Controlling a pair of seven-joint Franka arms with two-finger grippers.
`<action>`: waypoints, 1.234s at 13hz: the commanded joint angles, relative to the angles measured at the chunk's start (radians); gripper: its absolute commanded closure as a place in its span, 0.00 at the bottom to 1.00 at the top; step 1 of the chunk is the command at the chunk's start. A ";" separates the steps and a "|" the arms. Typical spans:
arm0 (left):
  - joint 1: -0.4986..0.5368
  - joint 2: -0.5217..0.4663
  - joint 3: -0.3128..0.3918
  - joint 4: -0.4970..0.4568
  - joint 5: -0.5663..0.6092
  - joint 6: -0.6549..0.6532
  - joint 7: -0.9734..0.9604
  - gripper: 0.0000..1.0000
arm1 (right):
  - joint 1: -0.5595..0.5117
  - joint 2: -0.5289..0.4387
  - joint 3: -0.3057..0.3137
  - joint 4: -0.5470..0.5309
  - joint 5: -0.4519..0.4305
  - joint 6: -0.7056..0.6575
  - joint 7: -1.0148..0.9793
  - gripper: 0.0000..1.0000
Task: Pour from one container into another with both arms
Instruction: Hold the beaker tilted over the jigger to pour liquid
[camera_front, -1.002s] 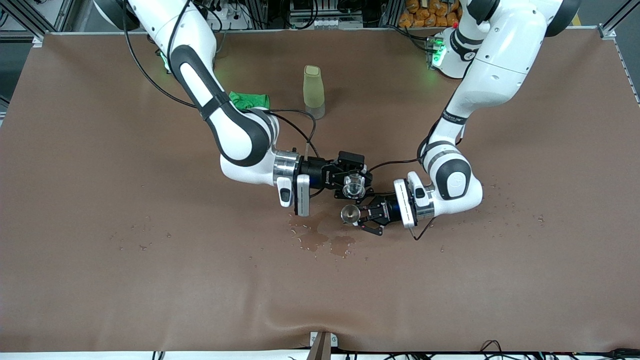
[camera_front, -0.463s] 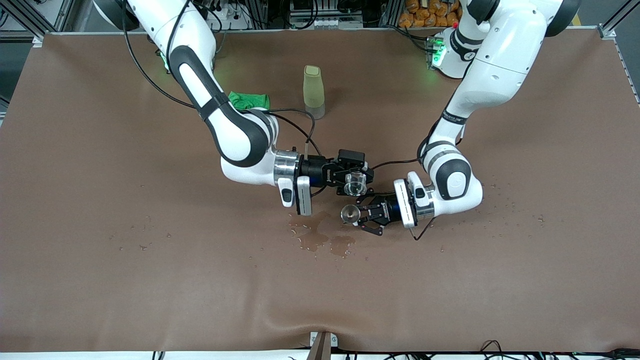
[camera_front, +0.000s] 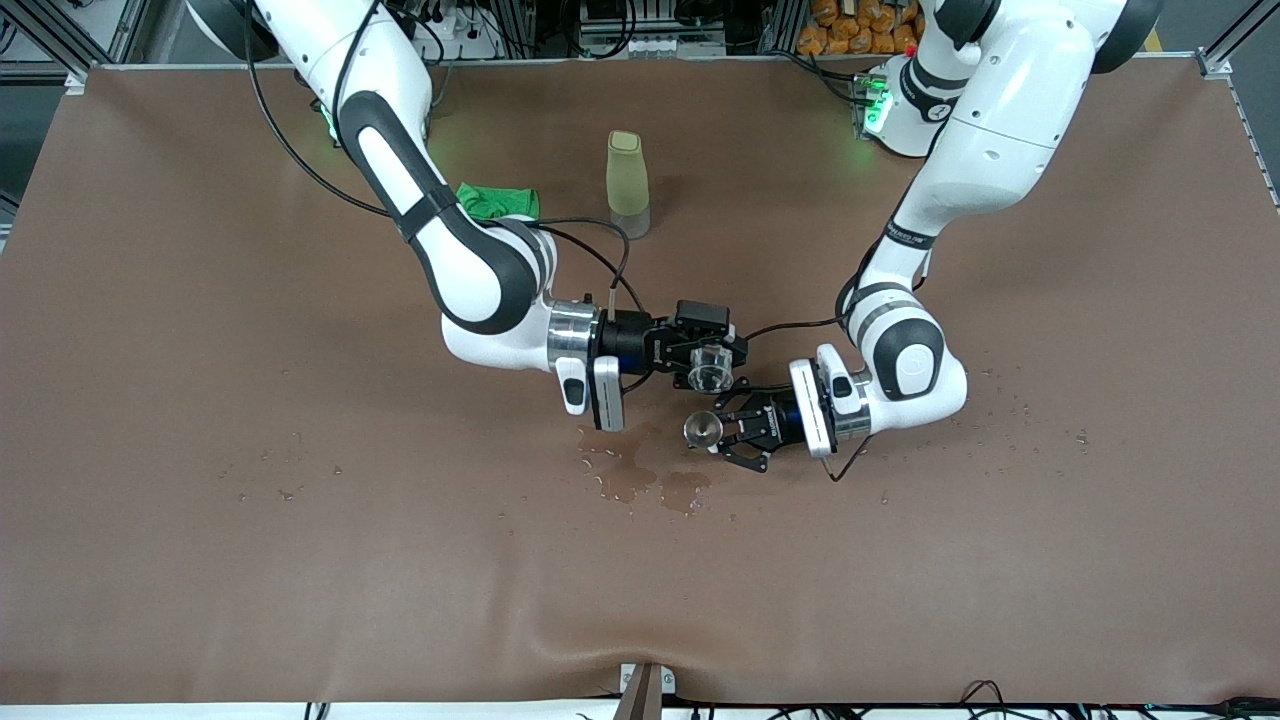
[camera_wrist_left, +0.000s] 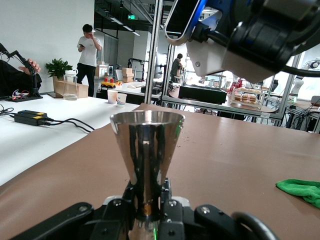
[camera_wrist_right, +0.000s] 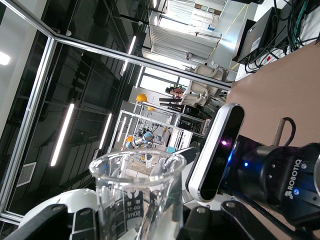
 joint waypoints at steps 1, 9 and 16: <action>0.001 0.014 -0.003 0.029 0.015 0.010 -0.019 1.00 | -0.011 -0.016 0.004 -0.007 0.020 -0.009 0.027 1.00; 0.001 0.014 -0.003 0.029 0.014 0.010 -0.018 1.00 | -0.014 0.016 0.001 0.040 0.019 -0.008 0.074 1.00; -0.002 0.015 -0.003 0.029 0.011 0.010 -0.021 1.00 | -0.014 0.030 0.000 0.066 0.022 -0.005 0.147 1.00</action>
